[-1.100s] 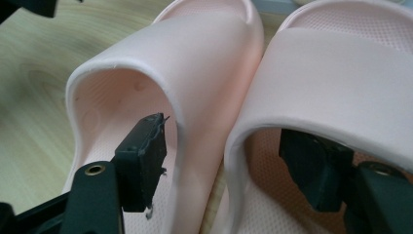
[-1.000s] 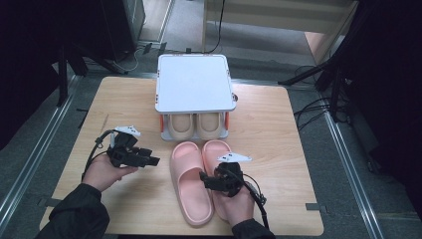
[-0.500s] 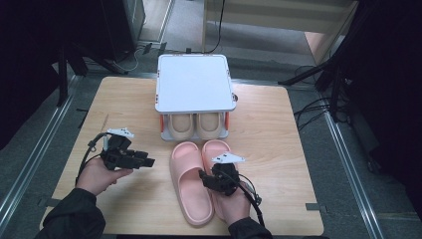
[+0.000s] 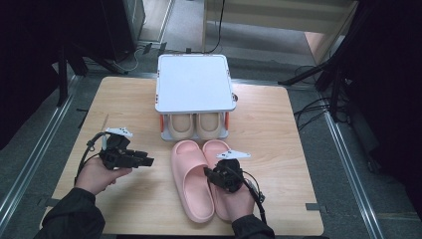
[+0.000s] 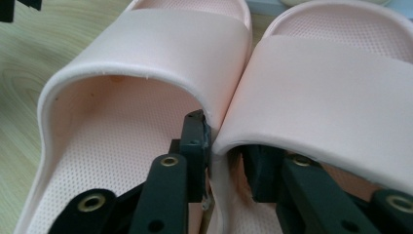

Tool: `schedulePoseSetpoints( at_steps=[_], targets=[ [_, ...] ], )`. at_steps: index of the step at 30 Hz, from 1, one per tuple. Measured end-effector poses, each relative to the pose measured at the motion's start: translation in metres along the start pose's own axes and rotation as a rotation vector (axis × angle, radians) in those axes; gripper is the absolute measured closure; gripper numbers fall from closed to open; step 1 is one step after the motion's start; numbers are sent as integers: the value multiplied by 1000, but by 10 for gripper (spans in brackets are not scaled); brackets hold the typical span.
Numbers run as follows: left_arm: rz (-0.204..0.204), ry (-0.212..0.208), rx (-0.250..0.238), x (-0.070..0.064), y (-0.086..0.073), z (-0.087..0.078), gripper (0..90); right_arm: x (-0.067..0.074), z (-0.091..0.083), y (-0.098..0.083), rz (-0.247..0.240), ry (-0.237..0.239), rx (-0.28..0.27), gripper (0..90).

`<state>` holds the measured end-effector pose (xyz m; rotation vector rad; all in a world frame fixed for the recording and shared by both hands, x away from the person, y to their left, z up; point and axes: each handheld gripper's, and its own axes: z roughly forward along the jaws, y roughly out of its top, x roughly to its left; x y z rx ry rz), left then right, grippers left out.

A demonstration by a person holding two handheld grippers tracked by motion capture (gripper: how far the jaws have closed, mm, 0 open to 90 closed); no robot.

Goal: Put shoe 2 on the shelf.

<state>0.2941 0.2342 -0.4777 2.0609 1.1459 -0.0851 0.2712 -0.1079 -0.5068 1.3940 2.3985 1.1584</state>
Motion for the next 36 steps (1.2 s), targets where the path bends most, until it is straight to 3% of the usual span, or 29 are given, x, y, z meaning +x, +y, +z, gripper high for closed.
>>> schedulePoseSetpoints(
  at_steps=[3, 7, 14, 16, 17, 19, 21, 22, 26, 27, 28, 29, 36],
  targets=[
    [2, 18, -6, 0, -1, -2, 539, -3, -3, 2, 16, 19, 14, 762],
    [-4, 21, -25, 3, -2, -6, 540, -7, -7, 3, 6, 20, 25, 778],
    [-17, 27, -36, 8, -3, -10, 534, -9, -18, 8, -9, 67, 26, 787],
    [-15, 31, -42, 10, -3, -10, 531, -9, -19, 10, -50, 95, 34, 786],
    [-16, 36, -45, 11, -3, -11, 524, -9, -19, 12, -98, 136, 70, 786],
    [-17, 37, -48, 11, -4, -11, 521, -9, -18, 13, -114, 150, 73, 787],
    [-21, 39, -53, 12, -4, -13, 518, -8, -16, 16, -170, 207, 79, 786],
    [-21, 39, -53, 12, -4, -13, 518, -8, -16, 16, -170, 207, 79, 786],
    [-32, 37, -54, 14, -5, -14, 518, -5, -14, 22, -223, 284, 105, 786],
    [-32, 41, -53, 15, -6, -15, 518, -4, -13, 25, -257, 319, 120, 785],
    [-32, 41, -53, 15, -6, -15, 517, -4, -13, 25, -257, 319, 120, 785],
    [-34, 43, -52, 15, -7, -15, 518, -4, -10, 27, -290, 363, 135, 786],
    [-45, 53, -53, 15, -13, -20, 514, 4, 6, 37, -335, 456, 196, 785]
  ],
)
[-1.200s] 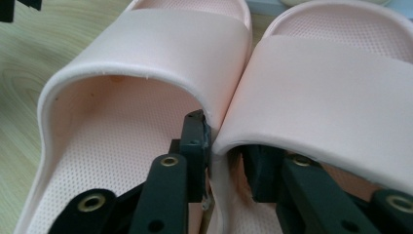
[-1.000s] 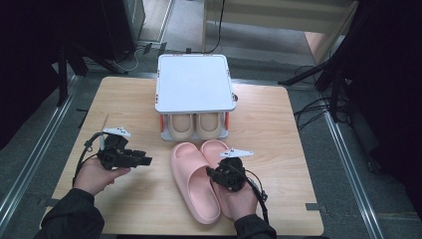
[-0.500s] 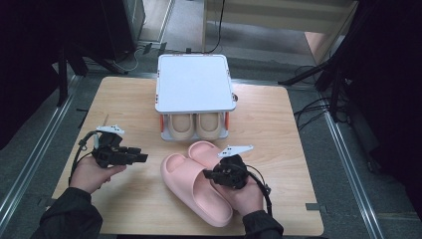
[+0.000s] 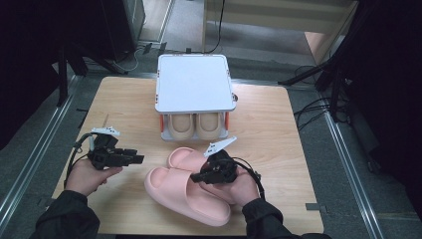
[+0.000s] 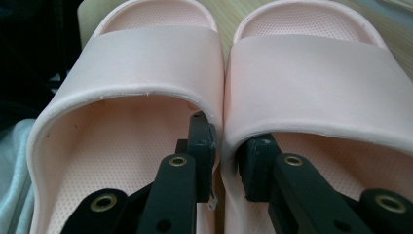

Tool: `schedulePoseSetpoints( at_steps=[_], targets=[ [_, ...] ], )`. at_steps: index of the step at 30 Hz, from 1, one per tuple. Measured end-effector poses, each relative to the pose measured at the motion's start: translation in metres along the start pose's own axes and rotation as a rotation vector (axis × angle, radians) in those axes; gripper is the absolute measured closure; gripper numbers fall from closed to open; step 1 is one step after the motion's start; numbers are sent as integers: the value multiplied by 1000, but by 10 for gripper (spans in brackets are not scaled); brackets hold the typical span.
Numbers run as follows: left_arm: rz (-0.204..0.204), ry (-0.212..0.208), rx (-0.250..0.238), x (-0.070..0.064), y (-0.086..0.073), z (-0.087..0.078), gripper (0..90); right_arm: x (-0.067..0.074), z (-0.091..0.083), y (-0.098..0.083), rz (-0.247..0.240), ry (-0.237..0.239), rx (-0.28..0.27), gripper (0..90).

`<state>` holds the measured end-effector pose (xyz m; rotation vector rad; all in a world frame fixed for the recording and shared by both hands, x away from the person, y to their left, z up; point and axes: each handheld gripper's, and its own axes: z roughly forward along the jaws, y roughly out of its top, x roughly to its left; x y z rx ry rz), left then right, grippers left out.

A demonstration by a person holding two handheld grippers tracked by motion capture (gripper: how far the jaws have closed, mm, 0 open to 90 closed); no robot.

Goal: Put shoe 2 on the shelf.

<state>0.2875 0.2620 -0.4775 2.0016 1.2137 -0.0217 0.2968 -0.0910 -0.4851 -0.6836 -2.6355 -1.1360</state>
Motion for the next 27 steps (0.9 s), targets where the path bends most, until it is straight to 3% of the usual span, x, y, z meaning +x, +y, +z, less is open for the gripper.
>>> schedulePoseSetpoints(
  at_steps=[5, 16, 27],
  targets=[
    [-20, 15, -7, 2, -8, -7, 514, -2, 3, 12, -55, 20, 27, 786],
    [-52, 38, -25, 4, -21, -18, 512, -10, 1, 41, -81, 94, 45, 785],
    [-57, 43, -27, 5, -22, -20, 509, -11, -26, 68, -114, 110, 40, 785]
  ],
)
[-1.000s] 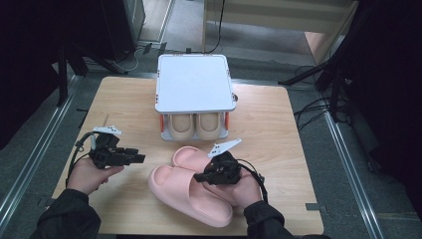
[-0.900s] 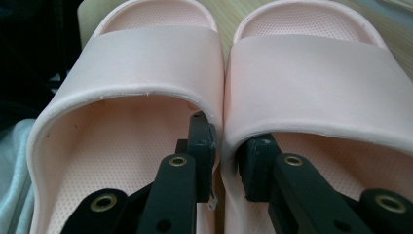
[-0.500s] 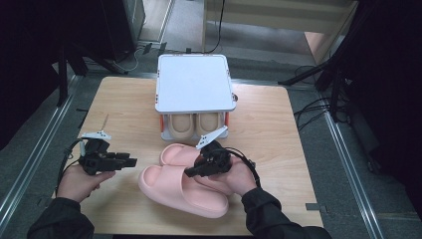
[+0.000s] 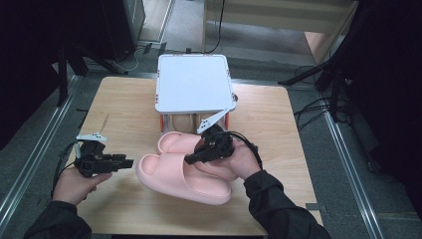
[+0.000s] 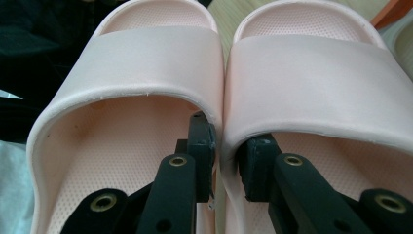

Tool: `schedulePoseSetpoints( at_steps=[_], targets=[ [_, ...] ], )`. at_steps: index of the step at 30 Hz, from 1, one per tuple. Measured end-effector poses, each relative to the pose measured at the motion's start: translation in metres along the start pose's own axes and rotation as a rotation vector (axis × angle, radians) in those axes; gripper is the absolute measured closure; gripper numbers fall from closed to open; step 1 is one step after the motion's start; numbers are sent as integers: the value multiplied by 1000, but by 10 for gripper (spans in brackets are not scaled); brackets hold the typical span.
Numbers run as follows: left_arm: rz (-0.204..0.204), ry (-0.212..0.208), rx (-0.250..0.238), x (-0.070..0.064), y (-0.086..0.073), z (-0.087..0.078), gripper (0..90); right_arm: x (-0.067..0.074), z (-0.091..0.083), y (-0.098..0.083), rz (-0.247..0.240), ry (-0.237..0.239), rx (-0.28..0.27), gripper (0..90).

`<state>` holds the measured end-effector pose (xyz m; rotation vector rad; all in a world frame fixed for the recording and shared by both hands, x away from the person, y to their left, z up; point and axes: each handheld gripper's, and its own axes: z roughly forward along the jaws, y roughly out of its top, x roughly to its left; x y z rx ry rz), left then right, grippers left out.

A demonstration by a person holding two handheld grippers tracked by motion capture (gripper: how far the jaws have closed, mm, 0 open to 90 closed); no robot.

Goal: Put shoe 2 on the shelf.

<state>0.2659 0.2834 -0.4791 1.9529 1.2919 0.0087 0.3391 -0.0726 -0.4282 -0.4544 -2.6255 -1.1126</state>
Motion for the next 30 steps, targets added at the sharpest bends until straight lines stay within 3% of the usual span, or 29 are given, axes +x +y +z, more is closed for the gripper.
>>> schedulePoseSetpoints(
  at_steps=[14, 23, 28, 30],
  targets=[
    [-7, -3, -1, 1, 0, -1, 505, 19, -45, 36, -38, 15, -25, 783],
    [-7, -9, 9, 1, 0, 2, 499, 17, -70, 53, -42, 16, -48, 782],
    [-3, -5, 14, 0, 0, 3, 499, 14, -85, 69, -26, -10, -61, 782],
    [-4, -5, 15, 0, 0, 3, 499, 11, -94, 81, -12, -64, -76, 782]
  ],
)
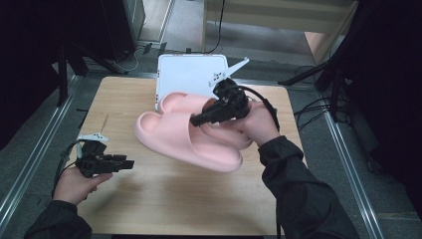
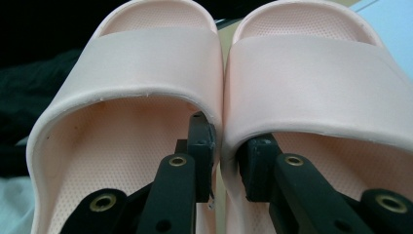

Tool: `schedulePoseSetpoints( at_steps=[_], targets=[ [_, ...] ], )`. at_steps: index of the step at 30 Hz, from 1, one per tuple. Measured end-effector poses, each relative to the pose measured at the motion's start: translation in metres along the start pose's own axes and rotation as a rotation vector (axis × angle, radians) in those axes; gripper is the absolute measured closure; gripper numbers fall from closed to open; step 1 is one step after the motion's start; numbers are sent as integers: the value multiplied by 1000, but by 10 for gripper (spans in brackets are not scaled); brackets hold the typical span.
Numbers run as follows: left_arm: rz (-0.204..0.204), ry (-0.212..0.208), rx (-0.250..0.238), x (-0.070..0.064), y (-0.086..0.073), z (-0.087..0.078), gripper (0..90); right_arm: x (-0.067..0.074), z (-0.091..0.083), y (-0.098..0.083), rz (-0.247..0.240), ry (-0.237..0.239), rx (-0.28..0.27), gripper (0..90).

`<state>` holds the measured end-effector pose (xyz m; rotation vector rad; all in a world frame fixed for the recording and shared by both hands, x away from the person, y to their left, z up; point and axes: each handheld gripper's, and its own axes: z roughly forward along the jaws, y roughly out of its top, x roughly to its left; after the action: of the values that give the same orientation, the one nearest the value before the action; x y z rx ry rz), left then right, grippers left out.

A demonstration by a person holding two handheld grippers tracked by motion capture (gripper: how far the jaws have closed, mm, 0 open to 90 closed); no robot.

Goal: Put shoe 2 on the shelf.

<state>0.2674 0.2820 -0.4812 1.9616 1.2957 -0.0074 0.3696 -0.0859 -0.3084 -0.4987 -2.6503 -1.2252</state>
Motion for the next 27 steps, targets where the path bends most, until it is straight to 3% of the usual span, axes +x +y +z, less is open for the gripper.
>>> schedulePoseSetpoints(
  at_steps=[3, 4, 7, 8, 9, 10, 11, 12, 13, 17, 19, 20, 21, 23, 24, 25, 27],
  targets=[
    [-1, -1, 0, 0, 0, 0, 499, -4, -5, 8, 25, -34, -23, 782],
    [-2, -3, 1, 0, 0, 0, 498, -10, -10, 14, 74, -61, -47, 781],
    [0, 0, 5, 1, 1, 1, 498, -14, -13, 21, 116, -103, -68, 782],
    [5, -3, 3, 0, 3, 2, 498, -19, -12, 27, 142, -157, -85, 782],
    [5, -3, 3, 0, 3, 2, 498, -19, -12, 27, 142, -157, -85, 782],
    [13, -6, 3, -1, 5, 4, 498, -25, -10, 34, 166, -224, -87, 782],
    [13, -6, 3, -1, 5, 4, 498, -25, -10, 34, 166, -224, -87, 782],
    [23, -13, 4, -1, 9, 6, 498, -32, -8, 39, 204, -271, -104, 782],
    [23, -13, 4, -1, 9, 6, 498, -32, -8, 39, 204, -271, -104, 782],
    [40, -32, 17, -3, 16, 13, 496, -50, -1, 50, 332, -311, -155, 782],
    [55, -44, 19, -4, 21, 17, 496, -56, 4, 56, 364, -373, -156, 782],
    [65, -57, 20, -6, 26, 21, 496, -60, 11, 63, 375, -469, -146, 781],
    [65, -57, 20, -6, 26, 21, 495, -60, 11, 63, 375, -469, -146, 781],
    [78, -66, 21, -8, 31, 25, 495, -64, 19, 68, 383, -561, -153, 781],
    [89, -77, 24, -9, 35, 29, 496, -70, 25, 70, 416, -597, -165, 781],
    [89, -77, 24, -9, 35, 29, 495, -70, 25, 70, 416, -597, -165, 781],
    [104, -90, 29, -10, 40, 33, 495, -78, 32, 71, 470, -618, -180, 779]
  ],
)
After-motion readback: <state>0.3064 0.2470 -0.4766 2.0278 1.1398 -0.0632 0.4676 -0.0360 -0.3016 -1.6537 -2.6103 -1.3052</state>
